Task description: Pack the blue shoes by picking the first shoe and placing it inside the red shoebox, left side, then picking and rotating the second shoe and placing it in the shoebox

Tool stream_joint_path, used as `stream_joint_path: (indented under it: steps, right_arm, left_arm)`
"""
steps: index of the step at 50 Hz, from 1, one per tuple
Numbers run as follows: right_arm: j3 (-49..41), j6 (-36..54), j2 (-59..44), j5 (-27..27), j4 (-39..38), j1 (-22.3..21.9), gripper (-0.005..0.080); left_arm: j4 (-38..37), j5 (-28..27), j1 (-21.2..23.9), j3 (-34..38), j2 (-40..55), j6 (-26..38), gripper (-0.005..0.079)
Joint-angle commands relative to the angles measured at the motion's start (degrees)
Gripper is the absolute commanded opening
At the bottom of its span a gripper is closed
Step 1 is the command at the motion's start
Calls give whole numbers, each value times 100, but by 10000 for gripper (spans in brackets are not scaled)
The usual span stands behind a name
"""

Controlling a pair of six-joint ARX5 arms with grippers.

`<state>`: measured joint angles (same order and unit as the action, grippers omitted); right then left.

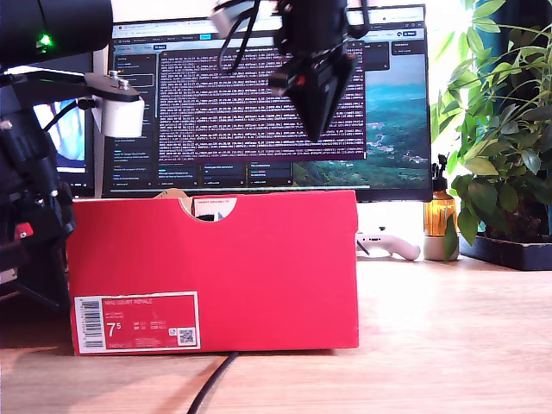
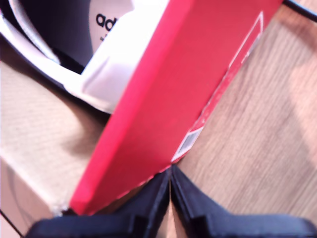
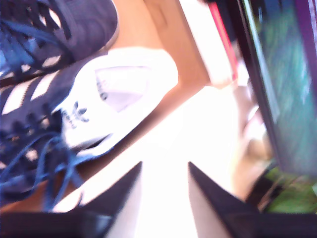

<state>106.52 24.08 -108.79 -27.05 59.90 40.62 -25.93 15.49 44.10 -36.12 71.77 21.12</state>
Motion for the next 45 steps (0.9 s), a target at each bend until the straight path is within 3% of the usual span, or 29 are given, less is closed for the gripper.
stream_joint_path:
  steps: [1,15,28,36,45]
  right_arm:
    - [24,-328,107,164,50,-127,-8]
    - [24,-863,225,988,81,-575,-8]
    - [24,-1381,387,2144,404,-1137,-8]
    - [20,-1495,507,2653,503,-1506,-8]
    - [17,-1666,839,2647,444,-1714,-8]
  left_arm:
    - [-33,-116,26,-37,85,-186,-17]
    - [-892,481,120,-39,-271,-1121,-17]
    - [-1410,321,415,-39,-1480,-1847,-17]
    - [-1191,-24,400,-39,-2275,-2118,-17]
    - [-601,-96,35,-39,-2927,-2059,-17]
